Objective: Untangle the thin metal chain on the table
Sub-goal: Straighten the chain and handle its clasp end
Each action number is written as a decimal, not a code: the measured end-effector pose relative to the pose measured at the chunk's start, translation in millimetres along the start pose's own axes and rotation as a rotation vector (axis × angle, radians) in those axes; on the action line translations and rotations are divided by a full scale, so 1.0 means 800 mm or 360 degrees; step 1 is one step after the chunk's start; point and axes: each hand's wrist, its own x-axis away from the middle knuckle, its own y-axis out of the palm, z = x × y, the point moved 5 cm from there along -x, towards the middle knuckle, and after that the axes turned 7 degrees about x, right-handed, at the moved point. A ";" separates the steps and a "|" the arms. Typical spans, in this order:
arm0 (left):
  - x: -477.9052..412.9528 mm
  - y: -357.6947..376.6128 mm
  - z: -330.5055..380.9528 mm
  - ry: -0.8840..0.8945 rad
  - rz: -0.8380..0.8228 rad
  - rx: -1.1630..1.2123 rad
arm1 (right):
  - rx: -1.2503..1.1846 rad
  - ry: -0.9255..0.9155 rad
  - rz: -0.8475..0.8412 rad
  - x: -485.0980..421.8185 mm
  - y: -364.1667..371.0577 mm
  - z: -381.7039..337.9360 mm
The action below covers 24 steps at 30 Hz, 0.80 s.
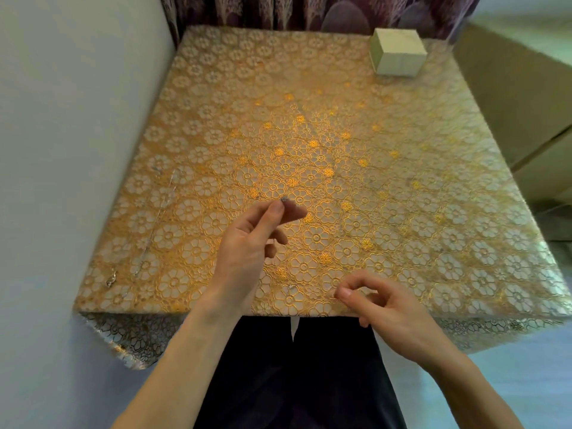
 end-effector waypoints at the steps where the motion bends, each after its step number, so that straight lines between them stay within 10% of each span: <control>1: -0.001 0.004 0.004 0.0000 -0.0032 0.0005 | 0.0042 0.0014 0.0010 -0.001 -0.005 0.002; 9: -0.003 0.041 0.023 0.0115 -0.0420 -0.0381 | -0.0079 -0.0181 0.0349 -0.017 -0.080 -0.069; 24: 0.005 0.049 0.007 0.0104 -0.0823 -0.0934 | 0.0043 -0.0272 -0.0068 -0.028 -0.059 -0.092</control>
